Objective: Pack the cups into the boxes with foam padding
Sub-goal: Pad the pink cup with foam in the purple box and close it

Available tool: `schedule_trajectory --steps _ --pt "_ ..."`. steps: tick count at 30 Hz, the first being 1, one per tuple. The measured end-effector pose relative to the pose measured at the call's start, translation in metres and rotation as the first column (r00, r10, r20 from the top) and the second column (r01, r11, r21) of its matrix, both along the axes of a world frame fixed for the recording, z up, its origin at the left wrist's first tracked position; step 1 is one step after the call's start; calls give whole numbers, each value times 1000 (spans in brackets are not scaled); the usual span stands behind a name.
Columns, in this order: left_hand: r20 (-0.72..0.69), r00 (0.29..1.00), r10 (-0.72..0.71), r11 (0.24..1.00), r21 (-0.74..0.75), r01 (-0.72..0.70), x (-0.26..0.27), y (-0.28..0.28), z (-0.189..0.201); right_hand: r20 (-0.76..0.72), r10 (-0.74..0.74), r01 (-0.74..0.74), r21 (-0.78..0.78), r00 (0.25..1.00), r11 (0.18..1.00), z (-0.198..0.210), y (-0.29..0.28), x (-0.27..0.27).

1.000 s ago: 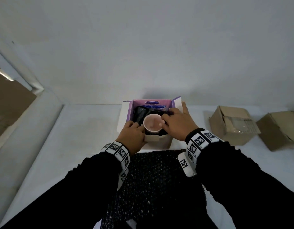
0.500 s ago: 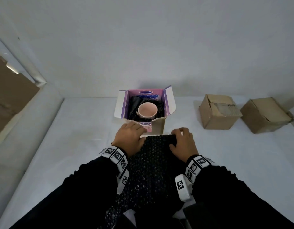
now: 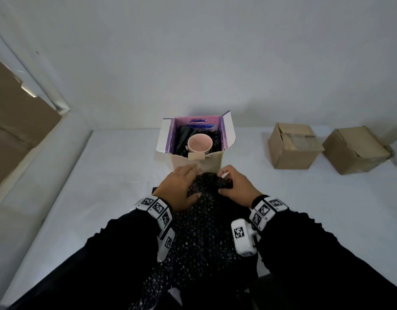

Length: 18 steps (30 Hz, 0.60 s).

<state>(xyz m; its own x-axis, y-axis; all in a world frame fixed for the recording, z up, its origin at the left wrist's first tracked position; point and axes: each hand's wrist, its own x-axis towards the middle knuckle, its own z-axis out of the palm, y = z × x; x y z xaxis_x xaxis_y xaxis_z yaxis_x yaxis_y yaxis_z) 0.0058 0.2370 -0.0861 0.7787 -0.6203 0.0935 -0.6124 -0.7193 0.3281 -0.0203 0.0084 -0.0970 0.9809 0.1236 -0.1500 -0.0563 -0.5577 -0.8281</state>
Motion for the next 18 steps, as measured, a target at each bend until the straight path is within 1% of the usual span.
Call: schedule_trajectory --steps 2,3,5,7,9,10,12,14,16,18 --pt "-83 994 65 997 -31 -68 7 -2 11 -16 52 -49 137 999 989 29 5 8" --pt "-101 991 92 995 -24 -95 11 -3 17 -17 84 -80 175 996 981 44 6 13" --pt "-69 990 119 993 21 -118 21 -2 30 -10 141 -137 182 990 974 73 6 22" --pt "-64 992 113 993 36 -111 29 -2 43 14 159 -159 106 987 982 97 3 29" --pt "-56 993 101 994 47 -99 34 -1 58 82 156 -153 -47 984 987 115 -1 37" --pt "-44 992 116 989 94 -111 36 0 62 101 143 -128 -137 985 982 119 -4 42" --pt "-19 976 217 953 221 -208 40 5 73 122 111 -69 -306 986 949 134 -8 50" --pt "-42 934 354 886 336 -321 47 12 81 114 84 -33 -391 990 920 149 -12 59" --pt "-64 898 435 841 385 -380 55 22 90 95 70 -22 -434 993 901 164 -13 71" --pt "-57 890 453 834 380 -400 64 30 108 86 49 -3 -474 995 880 183 -11 81"
